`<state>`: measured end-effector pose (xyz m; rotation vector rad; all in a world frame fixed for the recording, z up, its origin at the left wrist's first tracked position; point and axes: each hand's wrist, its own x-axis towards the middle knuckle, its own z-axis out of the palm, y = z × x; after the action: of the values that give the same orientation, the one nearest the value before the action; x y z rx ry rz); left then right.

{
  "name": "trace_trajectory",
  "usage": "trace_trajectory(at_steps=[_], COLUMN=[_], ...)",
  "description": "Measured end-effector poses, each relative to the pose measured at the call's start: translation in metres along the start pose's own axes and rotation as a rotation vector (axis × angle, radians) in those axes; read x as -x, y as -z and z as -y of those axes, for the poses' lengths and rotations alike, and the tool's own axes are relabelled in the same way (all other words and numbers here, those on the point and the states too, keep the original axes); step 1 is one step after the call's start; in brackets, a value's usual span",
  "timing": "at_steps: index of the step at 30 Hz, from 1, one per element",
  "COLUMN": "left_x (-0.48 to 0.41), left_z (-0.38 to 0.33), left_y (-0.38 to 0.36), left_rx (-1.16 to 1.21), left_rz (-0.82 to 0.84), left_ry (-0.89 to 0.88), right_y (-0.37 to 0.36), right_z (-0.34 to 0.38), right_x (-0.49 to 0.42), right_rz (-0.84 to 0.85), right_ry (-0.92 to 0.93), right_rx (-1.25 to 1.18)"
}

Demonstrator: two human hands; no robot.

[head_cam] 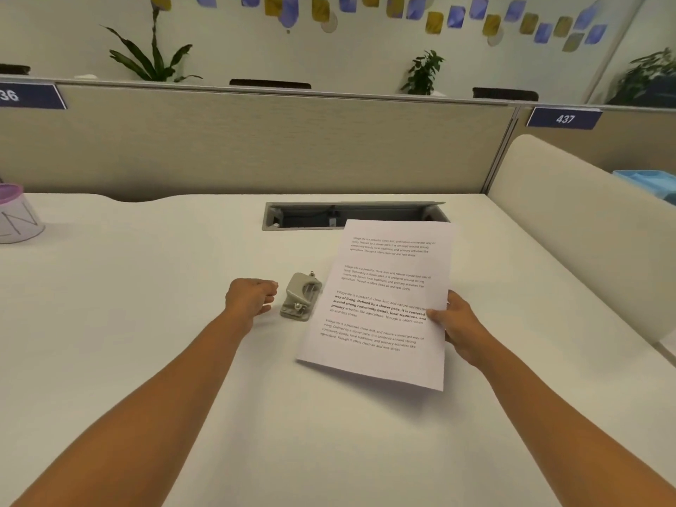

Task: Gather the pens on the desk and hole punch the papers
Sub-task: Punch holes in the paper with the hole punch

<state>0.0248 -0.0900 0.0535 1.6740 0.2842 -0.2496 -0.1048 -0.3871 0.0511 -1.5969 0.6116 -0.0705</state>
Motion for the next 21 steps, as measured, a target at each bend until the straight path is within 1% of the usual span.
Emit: trace_trajectory(at_steps=[3,9,11,14,18,21], left_x=[-0.012,-0.026,-0.027,-0.029,-0.03,-0.029], left_z=[-0.005,-0.014,-0.014,-0.013,-0.012,-0.01], left_y=[-0.013,-0.033,-0.037,-0.041,-0.04,-0.036], left_rx=[-0.075,-0.135,-0.191,-0.246,-0.249,-0.246], left_rz=[-0.006,0.002,-0.011,-0.028,0.007,0.012], left_ry=[0.022,0.139,0.156,0.145,0.067,0.044], right_y=[0.003,0.007,0.007,0.006,0.007,0.005], right_z=[0.001,-0.004,-0.005,-0.007,-0.009,-0.008], right_x=[-0.005,-0.015,-0.017,-0.018,-0.02,-0.02], right_rz=[0.01,0.017,0.024,0.038,0.038,0.04], right_ry=[0.003,-0.006,-0.007,-0.001,0.0,0.003], right_rx=[0.007,0.007,-0.002,-0.014,-0.023,-0.022])
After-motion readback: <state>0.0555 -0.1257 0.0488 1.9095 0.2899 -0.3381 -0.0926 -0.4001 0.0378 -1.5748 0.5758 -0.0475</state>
